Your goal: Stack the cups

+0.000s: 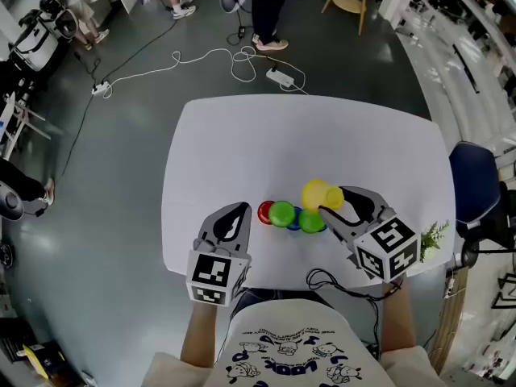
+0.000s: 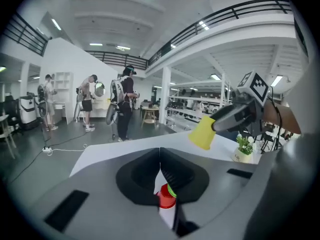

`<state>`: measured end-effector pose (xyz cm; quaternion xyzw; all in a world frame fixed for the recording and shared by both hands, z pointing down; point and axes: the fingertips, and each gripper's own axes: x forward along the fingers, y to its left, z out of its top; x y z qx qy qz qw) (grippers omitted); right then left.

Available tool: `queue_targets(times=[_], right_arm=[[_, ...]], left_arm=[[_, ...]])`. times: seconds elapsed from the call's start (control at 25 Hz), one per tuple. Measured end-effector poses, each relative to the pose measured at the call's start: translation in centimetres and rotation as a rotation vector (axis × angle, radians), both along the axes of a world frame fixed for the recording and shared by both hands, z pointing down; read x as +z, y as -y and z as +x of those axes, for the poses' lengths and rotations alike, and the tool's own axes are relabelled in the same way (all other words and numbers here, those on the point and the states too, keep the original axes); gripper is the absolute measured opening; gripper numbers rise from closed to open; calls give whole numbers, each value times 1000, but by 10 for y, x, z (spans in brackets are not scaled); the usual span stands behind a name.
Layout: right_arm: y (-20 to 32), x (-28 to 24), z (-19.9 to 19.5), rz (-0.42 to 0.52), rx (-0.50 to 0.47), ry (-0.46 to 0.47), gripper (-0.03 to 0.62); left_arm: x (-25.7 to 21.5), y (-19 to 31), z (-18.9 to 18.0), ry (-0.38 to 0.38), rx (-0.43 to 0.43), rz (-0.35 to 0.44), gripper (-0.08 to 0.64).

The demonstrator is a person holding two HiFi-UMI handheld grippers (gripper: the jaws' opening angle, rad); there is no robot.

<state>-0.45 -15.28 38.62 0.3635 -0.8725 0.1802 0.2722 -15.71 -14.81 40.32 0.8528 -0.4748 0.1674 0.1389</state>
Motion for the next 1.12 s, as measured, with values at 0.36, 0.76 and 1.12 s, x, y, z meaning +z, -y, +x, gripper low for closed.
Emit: queue_targets(times=[0.36, 0.76, 1.12], right_arm=[[-23, 20, -20, -62, -32, -92, 236], [-30, 41, -35, -93, -90, -169, 236], [-29, 45, -37, -116, -90, -169, 236]], left_arm=[[-5, -16, -24, 21, -133, -20, 14], [-4, -26, -28, 29, -148, -28, 14], [-1, -29, -27, 34, -126, -36, 13]])
